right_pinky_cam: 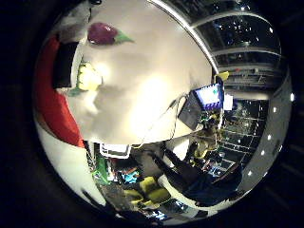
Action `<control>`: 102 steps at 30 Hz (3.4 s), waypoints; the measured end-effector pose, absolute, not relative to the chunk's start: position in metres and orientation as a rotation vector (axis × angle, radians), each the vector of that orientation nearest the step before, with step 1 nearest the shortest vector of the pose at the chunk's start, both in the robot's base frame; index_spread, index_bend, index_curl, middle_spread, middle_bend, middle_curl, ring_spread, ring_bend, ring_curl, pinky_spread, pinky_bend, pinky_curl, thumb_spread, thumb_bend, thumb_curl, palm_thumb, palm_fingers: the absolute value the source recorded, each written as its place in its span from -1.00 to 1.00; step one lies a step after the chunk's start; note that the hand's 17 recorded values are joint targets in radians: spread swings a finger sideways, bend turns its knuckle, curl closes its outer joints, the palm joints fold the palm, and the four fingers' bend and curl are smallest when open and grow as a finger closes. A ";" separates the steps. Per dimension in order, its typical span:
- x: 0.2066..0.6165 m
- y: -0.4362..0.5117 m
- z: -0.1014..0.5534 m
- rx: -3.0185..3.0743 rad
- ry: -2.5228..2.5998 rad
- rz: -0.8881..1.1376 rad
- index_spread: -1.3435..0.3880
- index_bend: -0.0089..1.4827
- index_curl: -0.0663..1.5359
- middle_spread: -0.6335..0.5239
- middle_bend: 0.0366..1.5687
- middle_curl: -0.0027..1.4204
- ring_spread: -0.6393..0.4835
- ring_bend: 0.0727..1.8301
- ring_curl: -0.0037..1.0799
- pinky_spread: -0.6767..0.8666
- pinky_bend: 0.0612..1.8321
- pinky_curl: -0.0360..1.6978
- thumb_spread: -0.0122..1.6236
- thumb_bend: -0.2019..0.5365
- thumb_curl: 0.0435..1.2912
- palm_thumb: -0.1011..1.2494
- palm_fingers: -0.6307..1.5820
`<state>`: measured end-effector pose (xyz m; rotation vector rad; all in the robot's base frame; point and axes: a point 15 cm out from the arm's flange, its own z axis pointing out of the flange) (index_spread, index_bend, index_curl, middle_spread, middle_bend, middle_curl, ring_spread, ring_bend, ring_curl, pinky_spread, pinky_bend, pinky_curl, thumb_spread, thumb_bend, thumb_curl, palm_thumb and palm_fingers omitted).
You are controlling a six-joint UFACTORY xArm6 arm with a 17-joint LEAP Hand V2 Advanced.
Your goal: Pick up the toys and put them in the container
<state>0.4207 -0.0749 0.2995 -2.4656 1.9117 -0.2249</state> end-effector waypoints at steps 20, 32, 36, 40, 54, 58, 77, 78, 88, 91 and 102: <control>0.469 0.191 0.258 -2.601 1.523 -0.188 0.06 -0.07 0.00 -0.22 -0.03 -0.19 -0.27 -0.02 0.26 -0.45 -0.16 0.24 0.24 -0.53 -0.52 0.32 -0.39; 0.451 0.204 0.246 -2.776 1.410 -0.115 -0.05 -0.78 -0.48 0.15 -0.82 -0.56 0.47 -0.75 -0.43 0.45 -0.60 -0.27 0.18 -0.55 -0.56 0.11 -0.50; 0.455 0.180 0.261 -2.760 1.420 -0.136 -0.04 -0.80 -0.54 0.19 -0.83 -0.59 0.51 -0.78 -0.46 0.49 -0.60 -0.34 0.17 -0.54 -0.58 0.06 -0.48; 0.459 0.130 0.271 -2.734 1.516 -0.149 0.04 -0.78 -0.56 0.23 -0.80 -0.60 0.53 -0.81 -0.48 0.49 -0.61 -0.40 0.17 -0.53 -0.58 0.03 -0.45; 0.388 -0.120 0.199 -2.486 2.069 -0.041 0.12 -0.76 -0.54 0.13 -0.76 -0.54 0.45 -0.87 -0.53 0.44 -0.75 -0.55 0.21 -0.53 -0.58 0.05 -0.29; 0.355 -0.141 0.152 -2.445 2.149 0.068 0.13 -0.76 -0.54 0.15 -0.79 -0.55 0.45 -0.87 -0.54 0.44 -0.74 -0.55 0.21 -0.53 -0.58 0.03 -0.29; 0.363 -0.132 0.095 -2.485 2.141 0.210 0.21 -0.78 -0.57 0.20 -0.79 -0.55 0.48 -0.85 -0.52 0.42 -0.70 -0.57 0.18 -0.53 -0.60 -0.12 -0.33; 0.366 -0.131 0.097 -2.488 2.135 0.203 0.21 -0.78 -0.57 0.20 -0.79 -0.55 0.48 -0.85 -0.52 0.42 -0.70 -0.57 0.18 -0.53 -0.60 -0.12 -0.33; 0.385 -0.127 0.114 -2.493 2.106 0.145 0.20 -0.80 -0.59 0.19 -0.78 -0.54 0.46 -0.84 -0.50 0.41 -0.69 -0.57 0.18 -0.53 -0.60 -0.12 -0.33; 0.397 -0.126 0.121 -2.497 2.090 0.112 0.18 -0.83 -0.61 0.20 -0.79 -0.54 0.46 -0.79 -0.48 0.41 -0.65 -0.56 0.18 -0.53 -0.60 -0.12 -0.37; 0.444 -0.095 0.108 -2.560 2.007 0.104 0.16 -0.79 -0.63 0.22 -0.79 -0.54 0.45 -0.74 -0.47 0.40 -0.57 -0.56 0.18 -0.53 -0.59 -0.08 -0.41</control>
